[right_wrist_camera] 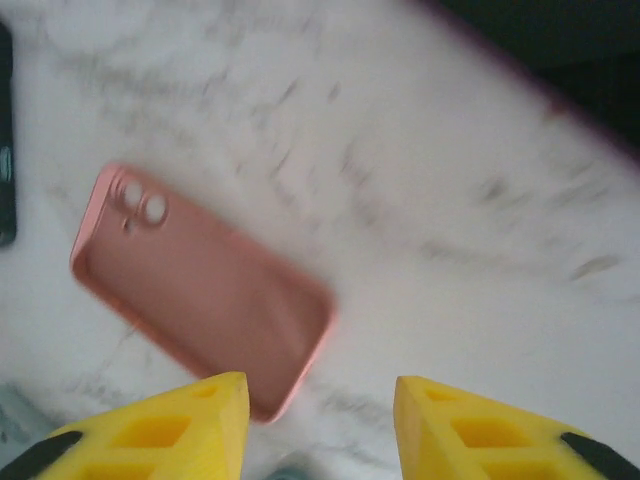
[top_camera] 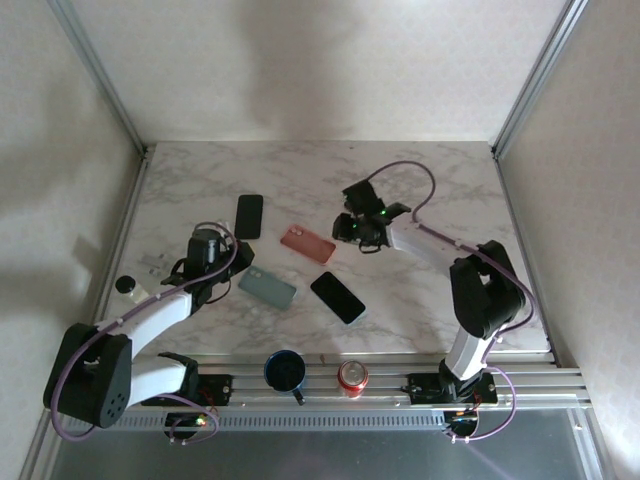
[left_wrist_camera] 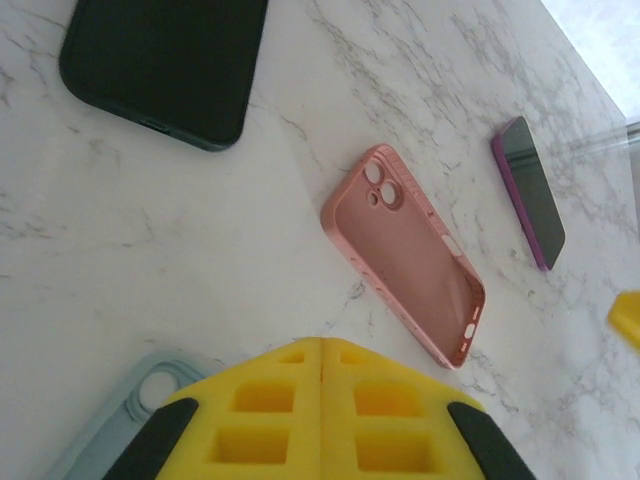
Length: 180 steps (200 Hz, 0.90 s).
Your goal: Put the phone into the phone case
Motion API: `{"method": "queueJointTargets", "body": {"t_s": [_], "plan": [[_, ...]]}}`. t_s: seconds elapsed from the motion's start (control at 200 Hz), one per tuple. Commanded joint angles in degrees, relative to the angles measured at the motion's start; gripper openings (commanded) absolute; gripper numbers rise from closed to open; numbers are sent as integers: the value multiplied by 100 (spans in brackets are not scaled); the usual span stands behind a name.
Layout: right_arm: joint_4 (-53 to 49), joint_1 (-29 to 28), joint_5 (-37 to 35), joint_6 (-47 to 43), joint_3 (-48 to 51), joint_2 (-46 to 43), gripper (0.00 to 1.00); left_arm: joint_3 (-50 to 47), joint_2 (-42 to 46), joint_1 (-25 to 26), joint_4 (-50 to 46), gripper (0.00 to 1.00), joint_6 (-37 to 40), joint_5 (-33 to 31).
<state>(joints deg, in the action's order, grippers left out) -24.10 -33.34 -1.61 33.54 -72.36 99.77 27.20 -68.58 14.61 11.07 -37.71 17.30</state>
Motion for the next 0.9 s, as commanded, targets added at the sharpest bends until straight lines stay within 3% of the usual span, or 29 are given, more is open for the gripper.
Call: {"method": "queueJointTargets", "body": {"t_s": [0.0, 0.18, 0.345, 0.661, 0.896], "plan": [[-428, 398, -224, -1030, -386, 103, 46, 71, -139, 163, 331, 5, 97, -56], [-467, 997, -105, -1678, -922, 526, 57, 441, -660, 200, 482, 8, 87, 69], [-525, 1480, 194, -2055, -1575, 1120, 69, 548, -861, 209, 711, 17, -121, 150], [-1310, 1812, 694, -2637, -3358, 2643, 85, 811, -894, 218, 498, 19, -149, -10], [-1546, 1854, 971, -2722, -3874, 3193, 91, 792, -901, 218, 370, 21, -128, -130]]}}
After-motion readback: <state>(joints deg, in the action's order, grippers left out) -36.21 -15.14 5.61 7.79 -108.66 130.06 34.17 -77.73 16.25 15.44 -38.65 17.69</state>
